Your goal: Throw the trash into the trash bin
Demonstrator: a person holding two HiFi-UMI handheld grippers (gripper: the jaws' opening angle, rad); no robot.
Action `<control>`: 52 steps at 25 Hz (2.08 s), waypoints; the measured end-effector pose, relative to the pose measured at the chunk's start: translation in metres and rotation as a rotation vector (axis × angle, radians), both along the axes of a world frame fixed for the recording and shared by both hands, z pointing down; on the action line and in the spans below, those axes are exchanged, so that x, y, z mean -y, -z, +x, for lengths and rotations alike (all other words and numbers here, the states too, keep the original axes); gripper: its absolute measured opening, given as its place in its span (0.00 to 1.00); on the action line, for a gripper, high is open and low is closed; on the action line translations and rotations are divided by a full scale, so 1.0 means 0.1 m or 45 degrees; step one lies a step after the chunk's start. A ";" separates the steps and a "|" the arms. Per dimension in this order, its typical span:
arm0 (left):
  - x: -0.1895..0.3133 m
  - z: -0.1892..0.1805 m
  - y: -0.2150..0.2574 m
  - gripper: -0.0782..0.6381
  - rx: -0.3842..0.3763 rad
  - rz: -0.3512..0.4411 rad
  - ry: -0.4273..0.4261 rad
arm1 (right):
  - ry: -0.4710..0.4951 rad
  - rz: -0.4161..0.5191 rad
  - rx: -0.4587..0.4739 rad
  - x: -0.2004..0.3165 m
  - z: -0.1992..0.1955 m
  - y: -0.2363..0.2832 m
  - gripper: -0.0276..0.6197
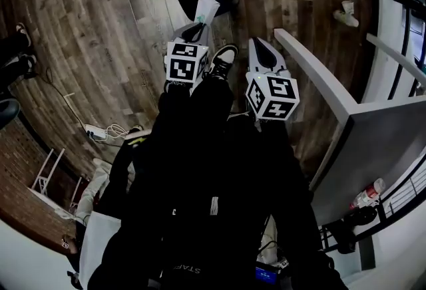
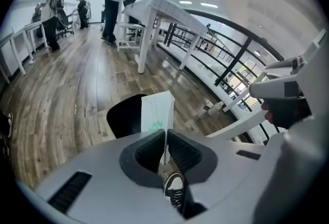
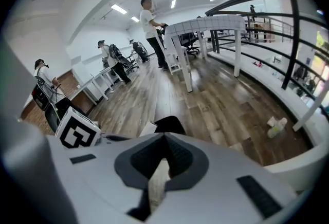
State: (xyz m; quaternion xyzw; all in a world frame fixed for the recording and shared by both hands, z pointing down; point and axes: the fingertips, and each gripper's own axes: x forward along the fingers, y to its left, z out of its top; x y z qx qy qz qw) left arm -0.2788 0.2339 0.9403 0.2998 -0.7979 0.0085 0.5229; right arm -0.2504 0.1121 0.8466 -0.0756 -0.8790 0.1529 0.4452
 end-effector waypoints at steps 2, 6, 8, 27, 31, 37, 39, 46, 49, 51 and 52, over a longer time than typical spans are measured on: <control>-0.02 -0.07 -0.17 0.14 -0.013 -0.004 0.014 | 0.012 -0.004 -0.004 -0.03 -0.06 -0.12 0.06; -0.05 -0.22 -0.48 0.14 -0.053 -0.001 0.085 | 0.030 -0.017 -0.002 -0.06 -0.17 -0.30 0.06; -0.05 -0.26 -0.61 0.15 -0.072 -0.005 0.105 | 0.034 -0.026 -0.006 -0.07 -0.19 -0.38 0.06; -0.03 -0.33 -0.34 0.25 -0.027 -0.011 0.160 | 0.010 -0.050 -0.001 -0.02 -0.11 -0.07 0.06; 0.08 -0.21 0.22 0.18 0.019 0.031 0.169 | -0.031 -0.056 0.038 0.00 -0.06 0.40 0.06; 0.24 0.04 1.31 0.12 0.085 0.069 0.104 | -0.033 -0.121 0.146 -0.02 0.15 1.45 0.06; 0.35 0.13 1.66 0.11 0.117 0.085 0.074 | -0.047 -0.118 0.174 0.08 0.27 1.77 0.06; 0.61 0.51 2.86 0.11 0.185 0.151 -0.030 | -0.149 -0.124 0.239 0.37 0.70 2.74 0.06; 0.91 0.77 3.34 0.11 0.206 0.185 -0.115 | -0.234 -0.131 0.292 0.64 0.95 3.18 0.06; 1.23 0.96 3.62 0.11 0.233 0.221 -0.202 | -0.299 -0.105 0.332 0.92 1.15 3.46 0.06; 1.39 1.06 3.76 0.11 0.243 0.242 -0.236 | -0.326 -0.084 0.347 1.06 1.27 3.58 0.06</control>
